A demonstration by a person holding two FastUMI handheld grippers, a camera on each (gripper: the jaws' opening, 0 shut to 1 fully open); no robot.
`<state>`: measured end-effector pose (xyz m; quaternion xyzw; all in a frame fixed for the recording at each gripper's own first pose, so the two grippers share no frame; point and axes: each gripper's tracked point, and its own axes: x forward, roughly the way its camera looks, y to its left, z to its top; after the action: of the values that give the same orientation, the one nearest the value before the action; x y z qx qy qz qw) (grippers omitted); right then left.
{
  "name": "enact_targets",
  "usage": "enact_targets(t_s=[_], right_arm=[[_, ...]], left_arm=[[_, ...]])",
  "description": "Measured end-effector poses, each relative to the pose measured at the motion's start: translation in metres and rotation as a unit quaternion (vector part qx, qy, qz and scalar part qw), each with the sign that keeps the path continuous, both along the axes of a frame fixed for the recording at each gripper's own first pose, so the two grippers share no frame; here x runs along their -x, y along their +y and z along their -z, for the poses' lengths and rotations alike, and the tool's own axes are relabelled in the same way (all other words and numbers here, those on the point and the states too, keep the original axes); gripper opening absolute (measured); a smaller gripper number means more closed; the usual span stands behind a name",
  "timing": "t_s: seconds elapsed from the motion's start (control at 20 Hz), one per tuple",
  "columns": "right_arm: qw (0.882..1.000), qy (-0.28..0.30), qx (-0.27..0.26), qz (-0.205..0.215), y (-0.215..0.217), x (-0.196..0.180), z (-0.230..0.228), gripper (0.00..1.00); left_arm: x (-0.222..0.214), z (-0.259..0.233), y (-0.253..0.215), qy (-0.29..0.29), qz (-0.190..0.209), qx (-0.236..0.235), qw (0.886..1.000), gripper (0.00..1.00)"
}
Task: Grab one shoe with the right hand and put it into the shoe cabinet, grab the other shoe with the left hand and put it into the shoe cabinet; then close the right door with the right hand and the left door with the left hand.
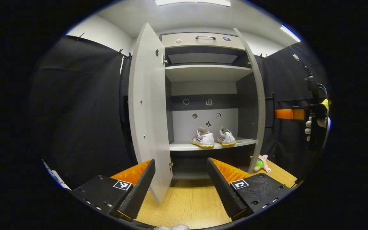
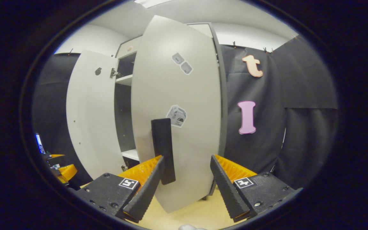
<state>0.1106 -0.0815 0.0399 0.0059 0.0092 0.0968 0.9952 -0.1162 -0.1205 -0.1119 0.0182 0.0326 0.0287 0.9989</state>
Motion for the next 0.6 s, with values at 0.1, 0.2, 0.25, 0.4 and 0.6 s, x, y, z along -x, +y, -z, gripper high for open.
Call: enact_targets(t_s=[0.1,0.2,0.25,0.4,0.6], right_arm=[[1.000,-0.010,0.006,-0.007,0.014,0.007,-0.004,0.90],[1.000,-0.008,0.011,-0.014,0.027,0.017,0.000,0.94],[1.000,-0.007,0.012,-0.015,0.031,0.022,0.002,0.99],[1.000,-0.001,0.014,-0.011,0.040,0.035,0.009,0.94],[1.000,0.013,0.012,0.001,0.050,0.055,0.023,0.94]], left_arm=[[0.002,0.000,0.008,0.000,-0.005,0.001,1.000,0.97],[0.004,-0.001,0.016,-0.002,-0.007,0.007,1.000,0.97],[0.003,-0.001,0.022,-0.003,-0.009,0.006,1.000,0.96],[-0.001,-0.005,0.044,-0.010,-0.019,0.005,1.000,0.97],[-0.008,-0.015,0.081,-0.024,-0.034,-0.001,0.999,0.97]])
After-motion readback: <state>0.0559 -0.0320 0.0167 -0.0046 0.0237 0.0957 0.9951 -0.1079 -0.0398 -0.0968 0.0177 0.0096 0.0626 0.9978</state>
